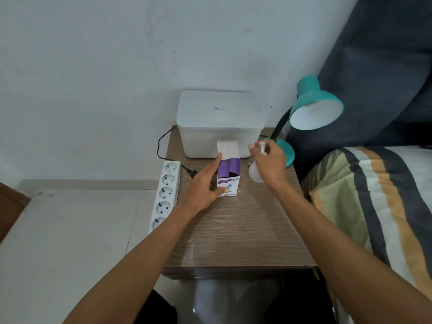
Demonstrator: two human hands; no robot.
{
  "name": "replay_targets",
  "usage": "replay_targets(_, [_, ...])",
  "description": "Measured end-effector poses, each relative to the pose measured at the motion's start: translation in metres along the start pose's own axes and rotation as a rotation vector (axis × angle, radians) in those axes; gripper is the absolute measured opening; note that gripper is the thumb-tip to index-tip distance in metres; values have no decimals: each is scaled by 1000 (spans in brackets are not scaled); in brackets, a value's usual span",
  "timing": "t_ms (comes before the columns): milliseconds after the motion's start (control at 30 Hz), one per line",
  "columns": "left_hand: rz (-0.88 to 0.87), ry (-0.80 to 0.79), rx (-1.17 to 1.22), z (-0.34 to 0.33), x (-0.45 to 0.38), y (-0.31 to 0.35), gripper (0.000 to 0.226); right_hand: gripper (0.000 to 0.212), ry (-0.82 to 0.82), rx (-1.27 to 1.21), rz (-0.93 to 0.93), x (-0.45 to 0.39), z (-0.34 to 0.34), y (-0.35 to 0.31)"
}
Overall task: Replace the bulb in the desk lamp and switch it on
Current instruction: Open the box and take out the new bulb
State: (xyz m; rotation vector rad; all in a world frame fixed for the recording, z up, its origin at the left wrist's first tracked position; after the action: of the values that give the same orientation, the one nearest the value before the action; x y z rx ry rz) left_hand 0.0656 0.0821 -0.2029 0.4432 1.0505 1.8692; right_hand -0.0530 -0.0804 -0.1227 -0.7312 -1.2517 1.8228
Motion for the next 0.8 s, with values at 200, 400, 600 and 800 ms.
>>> replay_targets(200, [3, 0, 38, -1, 1, 0, 111, 34, -221, 15, -107, 6, -27, 27])
replay_targets(400, [64, 12, 144, 0, 0, -7, 115, 29, -327, -74, -172, 5, -31, 23])
replay_targets(600, [51, 15, 99, 1, -3, -8, 111, 37, -355, -128, -167, 11, -28, 30])
replay_targets(800, [50, 17, 131, 1, -3, -6, 107, 38, -395, -174, -135, 20, -29, 28])
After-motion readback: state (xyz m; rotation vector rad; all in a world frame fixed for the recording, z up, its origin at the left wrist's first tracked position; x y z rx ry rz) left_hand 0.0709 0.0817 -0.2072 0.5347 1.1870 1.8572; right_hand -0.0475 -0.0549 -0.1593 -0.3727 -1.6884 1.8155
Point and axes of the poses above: each hand's wrist, its own x-axis away from the middle knuckle, its own z-axis out of the back of the hand, y = z × x, the point moved 7 cm from there along -x, towards the middle knuckle, and after that the axes turned 2 degrees about -y, right-handed, at the moved point
